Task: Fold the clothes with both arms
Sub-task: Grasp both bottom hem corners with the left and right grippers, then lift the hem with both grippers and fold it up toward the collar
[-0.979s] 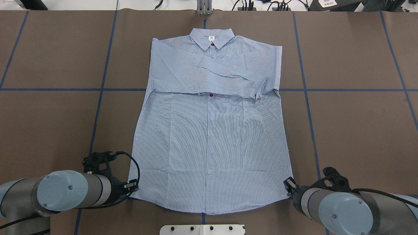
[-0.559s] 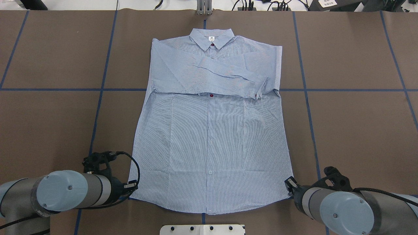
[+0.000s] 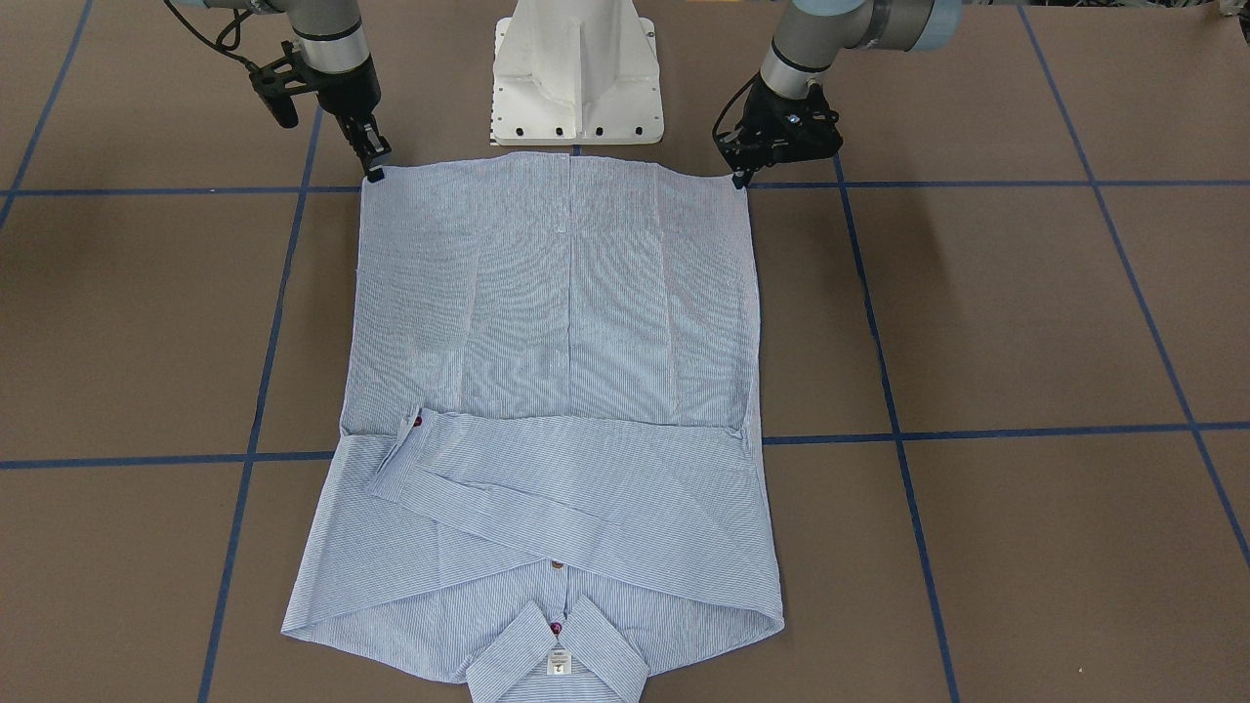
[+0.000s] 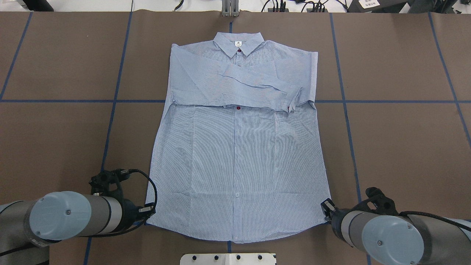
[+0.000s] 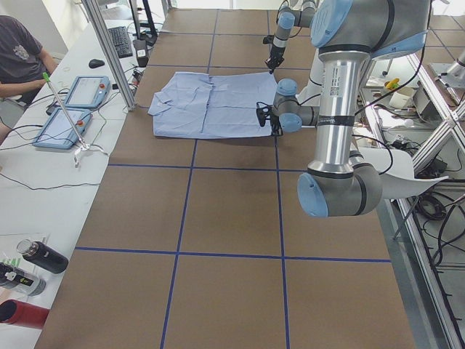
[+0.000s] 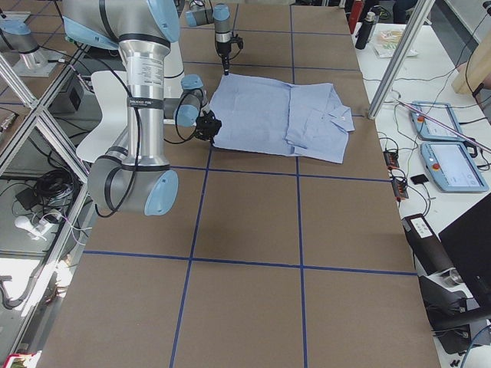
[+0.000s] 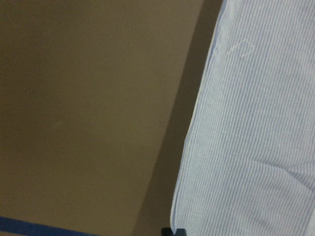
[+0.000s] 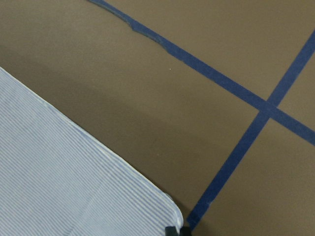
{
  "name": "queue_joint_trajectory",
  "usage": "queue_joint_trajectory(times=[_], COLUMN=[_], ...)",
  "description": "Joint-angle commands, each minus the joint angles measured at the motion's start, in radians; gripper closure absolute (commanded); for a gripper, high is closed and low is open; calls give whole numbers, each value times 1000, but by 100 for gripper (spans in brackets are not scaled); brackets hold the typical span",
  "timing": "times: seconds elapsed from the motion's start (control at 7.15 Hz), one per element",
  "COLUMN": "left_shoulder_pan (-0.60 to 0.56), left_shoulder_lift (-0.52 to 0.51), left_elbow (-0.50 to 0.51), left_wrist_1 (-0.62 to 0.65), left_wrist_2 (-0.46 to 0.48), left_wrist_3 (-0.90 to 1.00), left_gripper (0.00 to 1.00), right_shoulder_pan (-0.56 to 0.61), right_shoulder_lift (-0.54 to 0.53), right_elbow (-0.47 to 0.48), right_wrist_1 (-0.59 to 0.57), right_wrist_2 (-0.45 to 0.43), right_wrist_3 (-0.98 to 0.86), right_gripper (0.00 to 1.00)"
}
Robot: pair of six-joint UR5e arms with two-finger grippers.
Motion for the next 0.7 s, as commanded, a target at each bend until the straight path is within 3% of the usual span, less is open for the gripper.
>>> queue_joint_trajectory(times=[0.0,0.28,0.56], left_shoulder_pan=[28,54,-7], left_shoulder_lift=[7,6,-29], left_elbow=[-110,-162,-194], left_wrist_1=[48,51,51], left_wrist_2=[-27,-28,-69], left_wrist_3=[-73,-142,-131], left_gripper=[100,100,100], right_shoulder_pan=[15,14,127], right_shoulder_lift=[-44,-104,-49], right_elbow=[72,170,168], right_wrist_1=[-1,-29,-44], right_wrist_2=[30,59,99], right_wrist_3=[-1,0,-8], right_gripper=[100,100,100])
